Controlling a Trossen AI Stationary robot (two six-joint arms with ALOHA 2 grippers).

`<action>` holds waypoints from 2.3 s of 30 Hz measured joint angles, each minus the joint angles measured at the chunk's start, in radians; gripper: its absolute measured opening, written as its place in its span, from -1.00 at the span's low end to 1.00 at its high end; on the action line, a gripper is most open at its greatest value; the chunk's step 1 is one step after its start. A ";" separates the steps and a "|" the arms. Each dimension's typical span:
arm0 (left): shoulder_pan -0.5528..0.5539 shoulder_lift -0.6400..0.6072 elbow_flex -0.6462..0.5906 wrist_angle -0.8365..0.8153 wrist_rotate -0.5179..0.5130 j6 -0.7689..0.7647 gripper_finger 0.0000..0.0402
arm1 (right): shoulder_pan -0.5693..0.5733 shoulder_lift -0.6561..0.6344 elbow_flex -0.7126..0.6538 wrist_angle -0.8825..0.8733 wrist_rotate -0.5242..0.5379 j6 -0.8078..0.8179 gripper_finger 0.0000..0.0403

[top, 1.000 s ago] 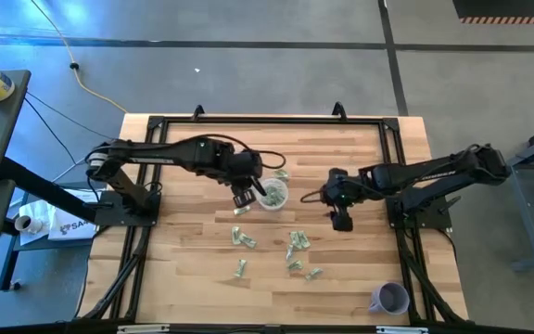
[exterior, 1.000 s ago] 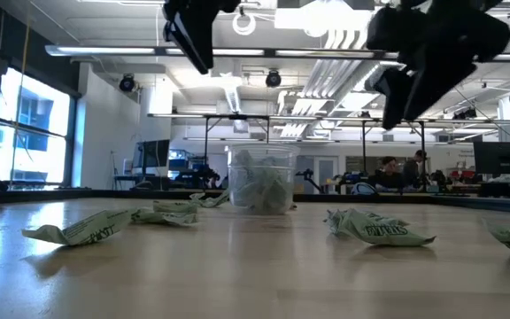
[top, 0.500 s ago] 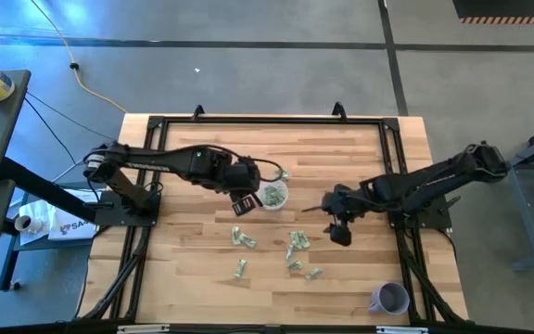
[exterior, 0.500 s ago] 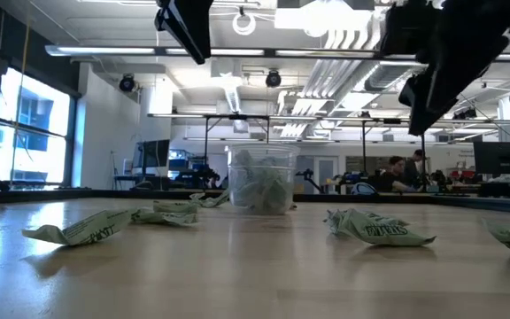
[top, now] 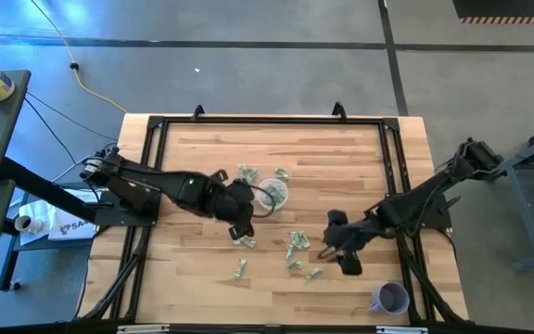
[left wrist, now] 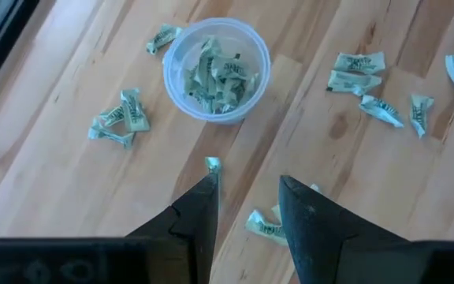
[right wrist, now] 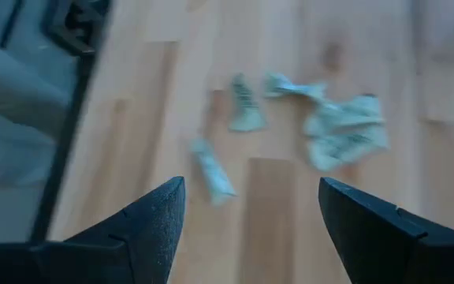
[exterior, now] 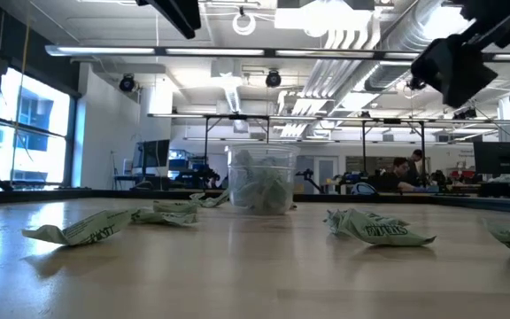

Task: Pick and place Stevia / Truvia into bins
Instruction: Put the white stevia packet into the transparent container

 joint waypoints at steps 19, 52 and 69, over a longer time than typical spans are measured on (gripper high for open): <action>-0.304 -0.010 -0.215 -0.079 -0.037 -0.313 -0.16 | 0.138 0.315 0.000 0.259 0.040 0.072 0.39; -0.325 -0.010 -0.237 -0.035 -0.019 -0.410 -0.16 | 0.022 0.385 0.117 0.102 0.023 0.002 -0.97; -0.343 -0.042 -0.235 0.046 -0.188 -0.557 -0.16 | -0.529 0.393 0.494 -0.168 -0.055 -0.326 -0.97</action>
